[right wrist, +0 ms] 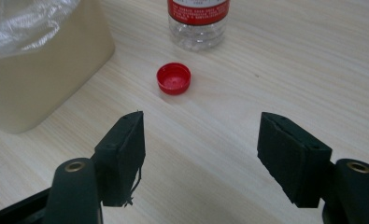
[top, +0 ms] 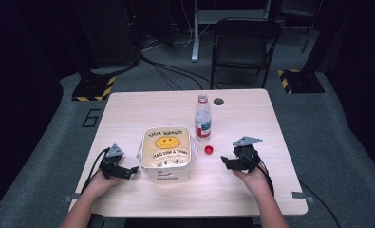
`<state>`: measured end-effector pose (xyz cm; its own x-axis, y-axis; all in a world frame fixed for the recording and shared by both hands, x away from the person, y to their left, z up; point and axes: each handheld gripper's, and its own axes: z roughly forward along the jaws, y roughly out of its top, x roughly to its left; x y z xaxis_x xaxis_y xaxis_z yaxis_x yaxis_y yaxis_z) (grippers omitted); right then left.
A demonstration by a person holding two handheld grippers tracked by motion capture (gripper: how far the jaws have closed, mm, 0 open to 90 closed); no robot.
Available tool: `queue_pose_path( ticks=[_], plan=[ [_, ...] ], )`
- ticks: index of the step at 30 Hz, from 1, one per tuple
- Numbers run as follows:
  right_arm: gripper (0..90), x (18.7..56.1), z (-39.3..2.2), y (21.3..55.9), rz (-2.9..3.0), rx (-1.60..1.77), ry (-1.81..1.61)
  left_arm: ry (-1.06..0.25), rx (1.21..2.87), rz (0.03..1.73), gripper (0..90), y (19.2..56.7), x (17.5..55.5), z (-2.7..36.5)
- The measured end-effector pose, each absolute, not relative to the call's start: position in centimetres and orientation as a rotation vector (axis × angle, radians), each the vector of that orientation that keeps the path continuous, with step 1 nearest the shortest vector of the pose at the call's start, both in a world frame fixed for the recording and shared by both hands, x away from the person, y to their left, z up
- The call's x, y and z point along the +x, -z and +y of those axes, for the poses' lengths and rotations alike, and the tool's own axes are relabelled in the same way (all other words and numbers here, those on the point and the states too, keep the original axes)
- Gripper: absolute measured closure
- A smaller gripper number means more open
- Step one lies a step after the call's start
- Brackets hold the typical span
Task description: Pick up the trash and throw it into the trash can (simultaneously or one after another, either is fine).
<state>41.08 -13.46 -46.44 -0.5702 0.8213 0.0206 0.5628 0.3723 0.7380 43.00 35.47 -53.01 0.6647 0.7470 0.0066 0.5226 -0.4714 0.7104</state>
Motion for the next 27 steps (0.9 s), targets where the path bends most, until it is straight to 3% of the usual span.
queue_pose_path(
  ticks=[27],
  plan=[
    [24.6,44.1,-11.8,42.9,2.212,1.202,-1.126,-0.415,2.178,0.978,0.1,53.0,43.0,35.4]
  ],
)
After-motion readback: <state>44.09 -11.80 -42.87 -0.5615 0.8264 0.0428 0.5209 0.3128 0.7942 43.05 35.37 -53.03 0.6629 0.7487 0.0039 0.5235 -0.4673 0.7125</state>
